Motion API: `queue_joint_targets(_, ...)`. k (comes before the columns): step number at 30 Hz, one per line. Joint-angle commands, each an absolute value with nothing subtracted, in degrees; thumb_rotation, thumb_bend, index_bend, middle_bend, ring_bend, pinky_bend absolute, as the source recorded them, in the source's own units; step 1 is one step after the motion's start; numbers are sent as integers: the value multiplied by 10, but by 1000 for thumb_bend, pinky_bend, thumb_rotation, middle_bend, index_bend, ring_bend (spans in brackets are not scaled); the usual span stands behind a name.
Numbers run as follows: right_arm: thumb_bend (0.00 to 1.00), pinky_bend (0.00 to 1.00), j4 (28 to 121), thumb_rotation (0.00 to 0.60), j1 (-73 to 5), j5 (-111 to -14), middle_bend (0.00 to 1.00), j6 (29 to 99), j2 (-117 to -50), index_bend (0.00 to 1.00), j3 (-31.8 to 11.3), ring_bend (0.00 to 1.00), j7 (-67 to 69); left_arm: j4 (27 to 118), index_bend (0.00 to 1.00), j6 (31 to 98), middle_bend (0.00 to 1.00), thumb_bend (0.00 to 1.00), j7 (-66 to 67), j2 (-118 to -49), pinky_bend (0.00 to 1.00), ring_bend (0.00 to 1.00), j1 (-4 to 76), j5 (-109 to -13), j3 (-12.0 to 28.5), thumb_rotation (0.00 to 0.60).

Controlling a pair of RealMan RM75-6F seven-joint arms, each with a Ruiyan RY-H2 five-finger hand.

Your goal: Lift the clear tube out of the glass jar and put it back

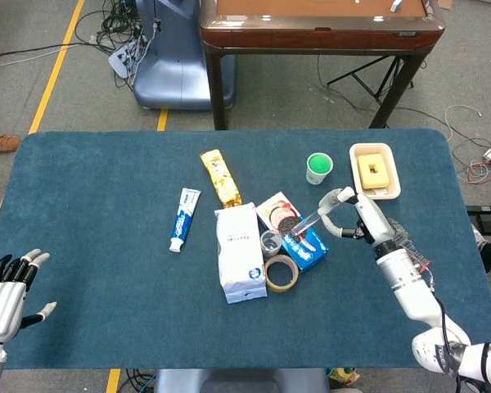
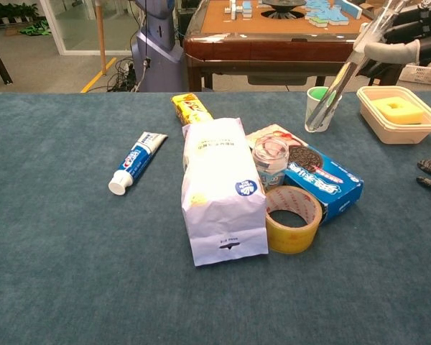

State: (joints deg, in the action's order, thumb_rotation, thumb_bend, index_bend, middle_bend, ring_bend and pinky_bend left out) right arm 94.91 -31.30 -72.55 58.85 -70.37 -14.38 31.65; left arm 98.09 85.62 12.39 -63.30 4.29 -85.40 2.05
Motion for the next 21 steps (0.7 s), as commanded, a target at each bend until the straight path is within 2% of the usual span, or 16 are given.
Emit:
queue_joint_targets(1, 539, 305, 866, 600, -311, -749, 494, 652, -753, 587, -130, 372, 87, 980, 169, 855, 123, 174, 124, -634, 57, 161, 44, -855, 21, 600)
queue_joint_targets(6, 540, 305, 858, 600, -307, -747, 491, 668, -774, 592, -130, 372, 64, 982, 169, 853, 123, 174, 126, -633, 57, 161, 46, -855, 21, 600)
queue_joint_targets(11, 540, 311, 925, 600, -302, -719, 491, 607, -741, 593, -147, 372, 218, 982, 169, 855, 123, 173, 125, -633, 57, 161, 45, -855, 20, 600)
queue_joint_targets(17, 540, 327, 967, 600, -299, -730, 491, 547, -702, 593, -154, 372, 382, 983, 169, 856, 122, 174, 126, -634, 57, 161, 45, -855, 20, 600)
queue_joint_targets(21, 540, 327, 952, 600, -300, -751, 491, 545, -692, 593, -147, 372, 378, 984, 169, 856, 123, 173, 126, -633, 57, 161, 45, -856, 20, 600)
